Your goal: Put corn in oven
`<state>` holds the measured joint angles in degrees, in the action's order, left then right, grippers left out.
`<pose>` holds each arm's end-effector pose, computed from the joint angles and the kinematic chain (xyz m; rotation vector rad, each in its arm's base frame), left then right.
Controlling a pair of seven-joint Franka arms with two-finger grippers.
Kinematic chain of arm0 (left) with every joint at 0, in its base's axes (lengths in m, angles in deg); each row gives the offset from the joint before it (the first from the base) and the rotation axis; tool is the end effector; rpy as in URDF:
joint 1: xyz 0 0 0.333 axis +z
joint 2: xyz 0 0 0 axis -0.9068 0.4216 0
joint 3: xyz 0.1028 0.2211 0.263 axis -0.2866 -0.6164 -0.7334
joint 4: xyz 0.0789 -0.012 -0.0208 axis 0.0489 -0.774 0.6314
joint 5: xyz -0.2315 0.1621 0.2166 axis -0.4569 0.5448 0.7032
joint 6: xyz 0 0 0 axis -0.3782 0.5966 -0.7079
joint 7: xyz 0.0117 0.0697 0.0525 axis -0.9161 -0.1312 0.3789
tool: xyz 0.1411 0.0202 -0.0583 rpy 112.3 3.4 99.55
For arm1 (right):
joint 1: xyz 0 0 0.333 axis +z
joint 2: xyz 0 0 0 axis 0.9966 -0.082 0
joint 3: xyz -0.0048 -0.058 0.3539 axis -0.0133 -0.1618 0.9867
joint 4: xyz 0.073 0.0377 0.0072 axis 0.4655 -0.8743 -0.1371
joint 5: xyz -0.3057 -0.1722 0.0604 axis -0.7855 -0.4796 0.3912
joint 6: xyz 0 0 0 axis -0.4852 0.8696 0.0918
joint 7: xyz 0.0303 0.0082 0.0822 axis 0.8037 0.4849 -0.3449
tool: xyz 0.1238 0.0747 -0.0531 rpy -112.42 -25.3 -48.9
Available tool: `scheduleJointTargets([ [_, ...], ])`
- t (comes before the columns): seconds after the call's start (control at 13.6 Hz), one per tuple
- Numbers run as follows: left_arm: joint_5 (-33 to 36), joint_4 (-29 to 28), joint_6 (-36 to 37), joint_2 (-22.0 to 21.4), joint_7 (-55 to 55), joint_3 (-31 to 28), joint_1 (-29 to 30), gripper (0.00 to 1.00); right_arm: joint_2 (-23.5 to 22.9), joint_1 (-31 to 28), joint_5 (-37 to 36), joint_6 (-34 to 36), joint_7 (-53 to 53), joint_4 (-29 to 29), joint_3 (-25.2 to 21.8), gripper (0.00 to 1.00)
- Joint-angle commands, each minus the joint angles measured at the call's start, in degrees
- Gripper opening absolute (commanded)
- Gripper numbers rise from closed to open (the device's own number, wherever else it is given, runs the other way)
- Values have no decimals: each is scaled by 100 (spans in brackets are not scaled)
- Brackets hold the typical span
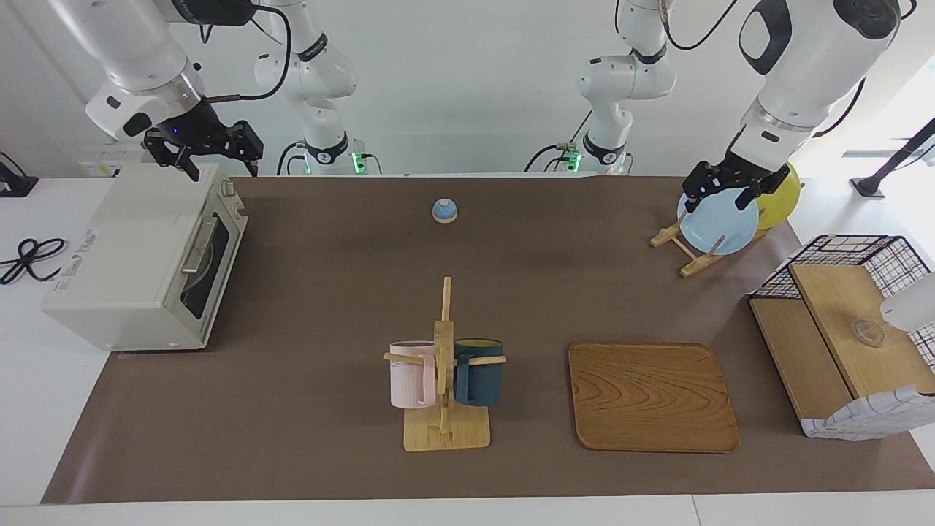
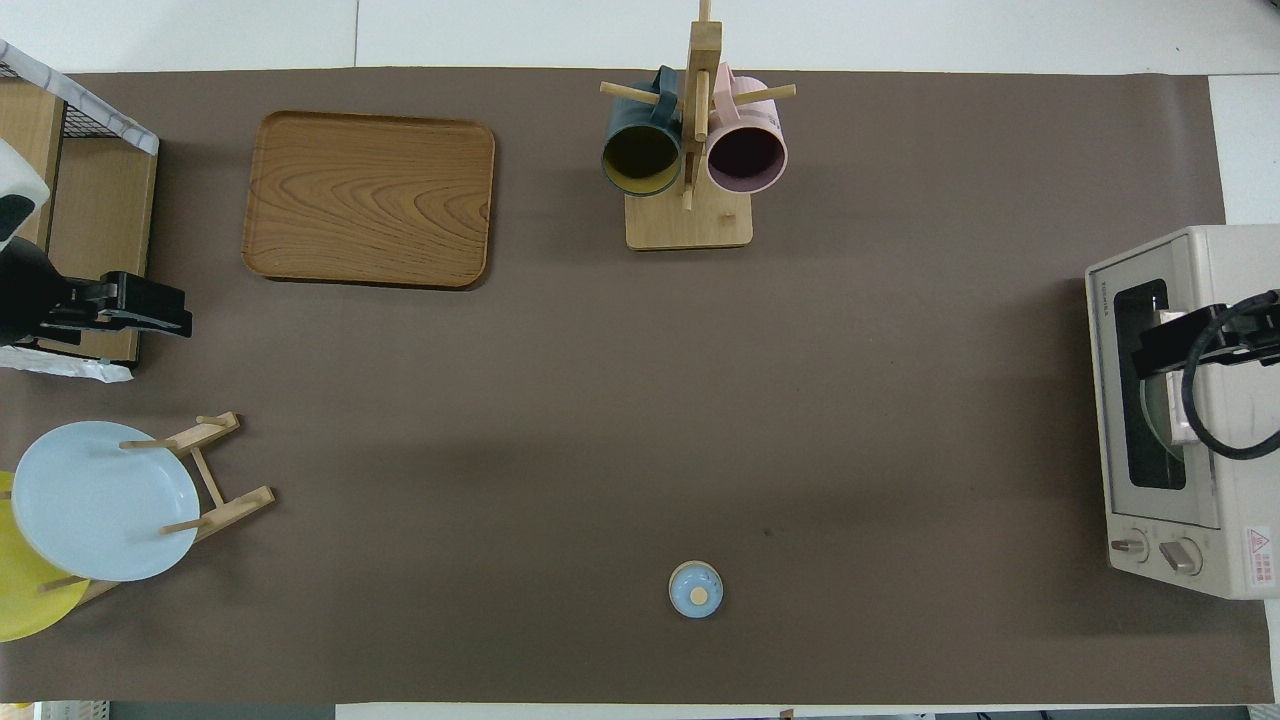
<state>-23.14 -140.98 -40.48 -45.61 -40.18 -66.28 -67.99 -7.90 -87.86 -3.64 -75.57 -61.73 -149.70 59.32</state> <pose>0.4980 -0.0460 0.5950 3.1251 -0.0333 -0.0472 0.4795 -0.0092 0.6320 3.1244 0.0944 -0.2225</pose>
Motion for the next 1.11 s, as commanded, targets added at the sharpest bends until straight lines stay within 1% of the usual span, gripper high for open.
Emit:
scheduleJointTargets([
  [0.0, 87, -47, 52, -90, -17, 6, 3, 100, -171, -8, 9, 136, 222, 239, 49, 100],
  [0.15, 87, -47, 52, -90, -17, 6, 3, 100, -215, -16, 71, 110, 423, 152, 40, 100],
  [0.52, 87, -47, 52, -90, -17, 6, 3, 100, -110, -25, -17, -136, 469, -147, 40, 100],
  [1.03, 87, -56, 52, -90, -17, -3, 3, 100, -110, -25, -210, -172, 434, -130, 84, 100],
])
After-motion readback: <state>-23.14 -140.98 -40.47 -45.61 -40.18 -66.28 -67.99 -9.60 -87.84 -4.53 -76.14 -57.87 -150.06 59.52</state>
